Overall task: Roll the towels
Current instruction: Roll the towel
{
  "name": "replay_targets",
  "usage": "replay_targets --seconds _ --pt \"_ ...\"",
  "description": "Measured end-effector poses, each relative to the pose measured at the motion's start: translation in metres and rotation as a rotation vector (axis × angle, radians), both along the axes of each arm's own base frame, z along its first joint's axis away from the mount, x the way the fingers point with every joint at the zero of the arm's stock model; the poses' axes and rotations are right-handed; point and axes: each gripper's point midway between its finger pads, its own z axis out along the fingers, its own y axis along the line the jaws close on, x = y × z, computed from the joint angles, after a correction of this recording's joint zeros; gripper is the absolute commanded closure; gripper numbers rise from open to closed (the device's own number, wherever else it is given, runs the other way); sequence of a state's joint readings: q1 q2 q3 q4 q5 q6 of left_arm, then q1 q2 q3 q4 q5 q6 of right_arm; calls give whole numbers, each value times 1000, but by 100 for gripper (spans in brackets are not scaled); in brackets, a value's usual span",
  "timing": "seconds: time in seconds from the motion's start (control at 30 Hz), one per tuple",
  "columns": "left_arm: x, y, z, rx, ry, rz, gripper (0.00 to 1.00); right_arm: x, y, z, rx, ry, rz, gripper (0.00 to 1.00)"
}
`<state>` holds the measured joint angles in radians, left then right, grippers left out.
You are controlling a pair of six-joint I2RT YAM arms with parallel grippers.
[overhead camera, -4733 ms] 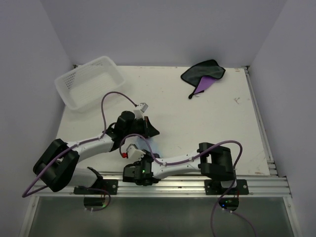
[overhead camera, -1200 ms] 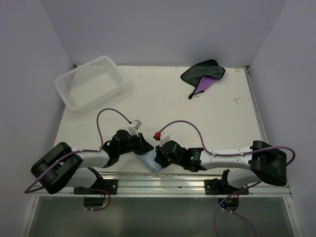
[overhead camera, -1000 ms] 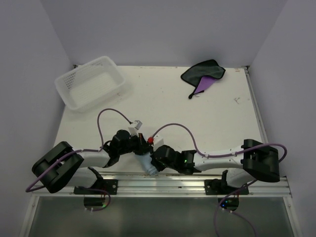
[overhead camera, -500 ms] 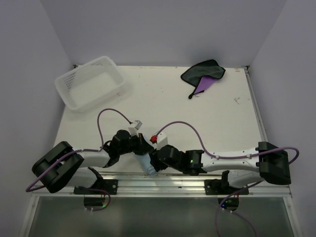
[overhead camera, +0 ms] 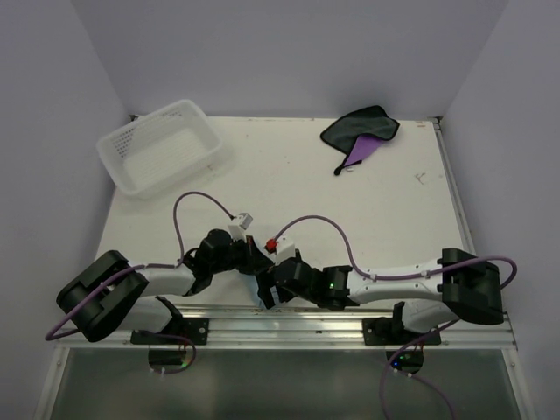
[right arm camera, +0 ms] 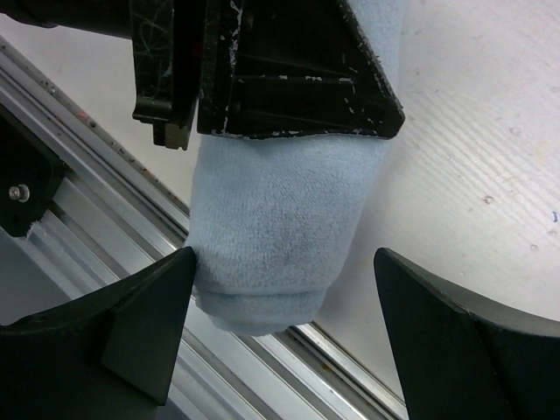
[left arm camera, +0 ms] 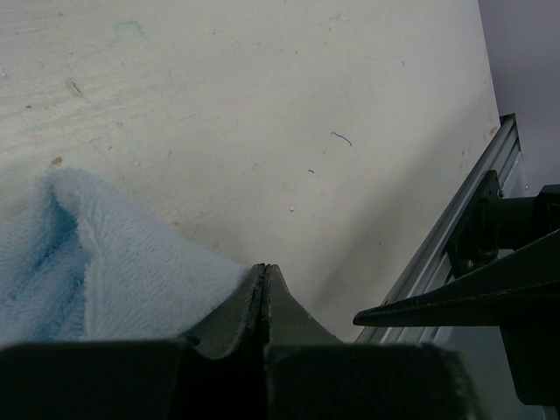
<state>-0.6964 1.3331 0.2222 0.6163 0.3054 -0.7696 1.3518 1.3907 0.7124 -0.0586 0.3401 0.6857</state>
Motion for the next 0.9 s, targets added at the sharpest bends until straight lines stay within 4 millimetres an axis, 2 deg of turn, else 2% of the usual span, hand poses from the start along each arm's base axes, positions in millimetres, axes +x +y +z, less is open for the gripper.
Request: replay_targets --seconds 0.27,0.57,0.87,0.9 --pt "1 0 0 12 8 -2 100 -5 14 -6 38 38 14 9" --pt "2 1 0 27 10 3 100 -8 10 -34 -37 64 5 16" --pt "3 2 0 44 10 6 100 -13 11 -32 -67 24 7 46" --pt "4 2 0 46 12 6 100 -13 12 -32 -70 17 4 52"
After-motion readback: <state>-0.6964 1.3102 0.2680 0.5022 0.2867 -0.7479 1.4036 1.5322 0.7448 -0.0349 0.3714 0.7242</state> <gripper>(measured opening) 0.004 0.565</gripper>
